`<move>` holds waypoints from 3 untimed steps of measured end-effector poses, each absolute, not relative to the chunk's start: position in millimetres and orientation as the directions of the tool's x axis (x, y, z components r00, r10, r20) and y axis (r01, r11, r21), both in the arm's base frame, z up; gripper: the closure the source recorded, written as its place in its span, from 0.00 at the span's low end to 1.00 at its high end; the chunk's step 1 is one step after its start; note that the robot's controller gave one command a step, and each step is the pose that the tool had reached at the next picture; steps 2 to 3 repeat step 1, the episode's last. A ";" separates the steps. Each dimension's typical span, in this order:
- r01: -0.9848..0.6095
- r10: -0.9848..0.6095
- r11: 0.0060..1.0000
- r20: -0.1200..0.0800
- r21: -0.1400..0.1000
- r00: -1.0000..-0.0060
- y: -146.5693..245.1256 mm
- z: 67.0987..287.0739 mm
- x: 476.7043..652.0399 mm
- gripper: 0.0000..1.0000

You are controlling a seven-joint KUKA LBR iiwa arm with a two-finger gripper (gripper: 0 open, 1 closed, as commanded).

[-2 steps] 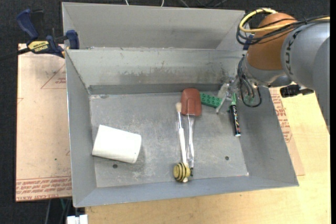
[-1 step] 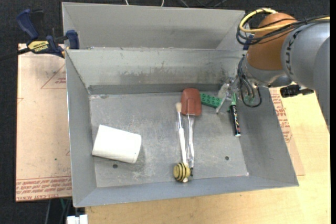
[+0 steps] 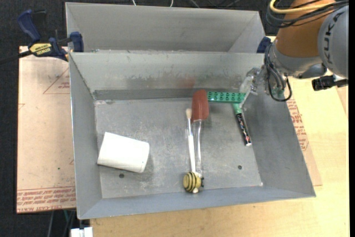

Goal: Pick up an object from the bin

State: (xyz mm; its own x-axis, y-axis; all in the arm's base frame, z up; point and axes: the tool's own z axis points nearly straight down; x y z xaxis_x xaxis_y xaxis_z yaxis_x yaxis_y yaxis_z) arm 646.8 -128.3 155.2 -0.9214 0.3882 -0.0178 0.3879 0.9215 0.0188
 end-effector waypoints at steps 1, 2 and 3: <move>0.356 0.356 0.934 -0.017 0.018 -0.934 -128.6 200.4 644.8 1.00; 0.356 0.356 0.934 -0.017 0.018 -0.934 -128.6 200.4 644.8 1.00; 0.356 0.356 0.934 -0.017 0.018 -0.934 -128.6 200.4 644.8 1.00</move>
Offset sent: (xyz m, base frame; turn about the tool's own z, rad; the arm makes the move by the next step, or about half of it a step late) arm -0.0040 0.0219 -0.0632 -0.0017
